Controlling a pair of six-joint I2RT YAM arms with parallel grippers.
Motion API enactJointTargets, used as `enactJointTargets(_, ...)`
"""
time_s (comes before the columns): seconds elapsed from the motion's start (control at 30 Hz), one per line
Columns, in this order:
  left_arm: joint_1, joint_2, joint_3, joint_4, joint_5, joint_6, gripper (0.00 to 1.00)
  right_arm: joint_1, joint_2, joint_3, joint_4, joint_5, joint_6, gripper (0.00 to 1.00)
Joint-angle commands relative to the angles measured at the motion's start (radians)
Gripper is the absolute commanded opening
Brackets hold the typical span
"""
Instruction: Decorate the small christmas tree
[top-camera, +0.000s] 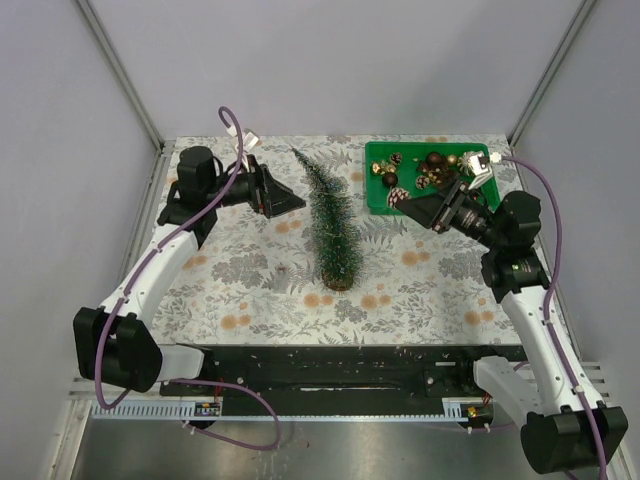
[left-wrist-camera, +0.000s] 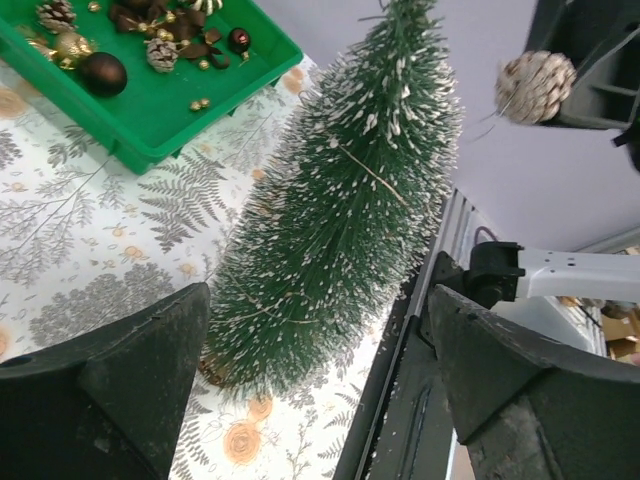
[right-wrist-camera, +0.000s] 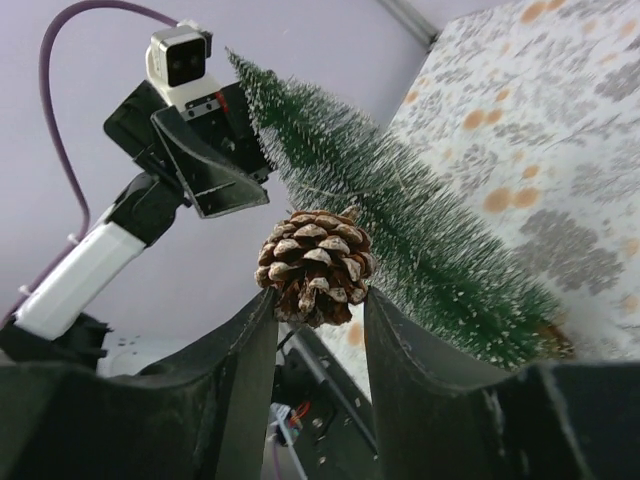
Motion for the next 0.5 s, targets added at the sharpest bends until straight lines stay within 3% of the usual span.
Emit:
enactJointTargets(0.0, -0.001, -0.013, -0.031, 0.161, 0.085, -0.094, 0.91, -0.002, 0.002, -0.047, 0.166, -0.150, 0.171, 0.46)
enactJointTargets(0.17, -0.001, -0.021, -0.048, 0.176, 0.087, -0.123, 0.89, 0.010, 0.059, -0.053, 0.261, -0.162, 0.212, 0.45)
enactJointTargets(0.3, -0.001, -0.018, -0.068, 0.263, 0.090, -0.215, 0.89, 0.081, 0.155, -0.015, 0.291, -0.130, 0.189, 0.46)
enactJointTargets(0.47, -0.001, -0.022, -0.071, 0.271, 0.087, -0.224, 0.87, 0.158, 0.221, 0.033, 0.299, -0.102, 0.171, 0.45)
